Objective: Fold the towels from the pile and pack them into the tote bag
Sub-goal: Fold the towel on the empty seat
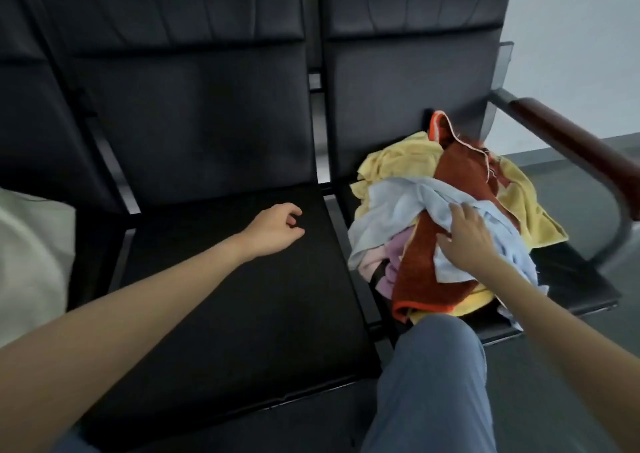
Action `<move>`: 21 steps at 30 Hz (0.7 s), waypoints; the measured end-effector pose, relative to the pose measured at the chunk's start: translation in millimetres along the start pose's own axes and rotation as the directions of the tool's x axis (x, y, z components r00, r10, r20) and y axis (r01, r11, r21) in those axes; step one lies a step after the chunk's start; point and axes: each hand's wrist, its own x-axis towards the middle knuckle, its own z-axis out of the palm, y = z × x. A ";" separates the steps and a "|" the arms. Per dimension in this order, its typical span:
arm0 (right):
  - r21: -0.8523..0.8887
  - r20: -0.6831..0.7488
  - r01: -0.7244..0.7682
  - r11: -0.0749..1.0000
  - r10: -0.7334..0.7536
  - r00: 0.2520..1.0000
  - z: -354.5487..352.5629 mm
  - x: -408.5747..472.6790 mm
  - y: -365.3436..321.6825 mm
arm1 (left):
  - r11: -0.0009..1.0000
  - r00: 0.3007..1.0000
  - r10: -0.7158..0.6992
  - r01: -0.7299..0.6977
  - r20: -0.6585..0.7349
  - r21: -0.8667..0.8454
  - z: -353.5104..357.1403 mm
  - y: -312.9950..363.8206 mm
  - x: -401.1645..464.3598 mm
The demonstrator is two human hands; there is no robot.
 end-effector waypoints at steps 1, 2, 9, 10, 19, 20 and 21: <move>0.022 -0.032 -0.069 0.997 0.069 0.997 -0.4 6.7 14.5 | 1.000 1.000 0.027 -0.027 0.005 0.003 8.7 12.6 6.0; 0.042 -0.059 -0.122 0.992 0.124 0.990 -0.2 12.7 27.6 | 0.999 0.999 0.050 -0.050 0.010 0.003 17.3 24.9 11.2; 0.131 -0.103 -0.260 0.957 0.274 0.956 6.2 42.8 83.8 | 0.989 0.982 0.145 -0.147 0.122 0.007 64.5 81.2 38.3; 0.129 -0.093 -0.270 0.954 0.283 0.954 5.3 45.1 88.7 | 0.988 0.980 0.152 -0.154 0.128 0.010 68.3 85.3 40.4; 0.212 -0.114 -0.228 0.950 0.256 0.960 -5.1 60.9 106.9 | 0.985 0.972 0.174 -0.172 0.157 -0.026 84.2 106.4 42.9; 0.258 -0.162 -0.213 0.943 0.259 0.952 -9.0 57.2 102.8 | 0.985 0.973 0.171 -0.165 0.157 -0.050 84.8 108.7 42.5; 0.324 -0.208 -0.185 0.928 0.260 0.943 -12.8 51.8 97.0 | 0.985 0.975 0.162 -0.152 0.150 -0.082 85.3 111.9 41.1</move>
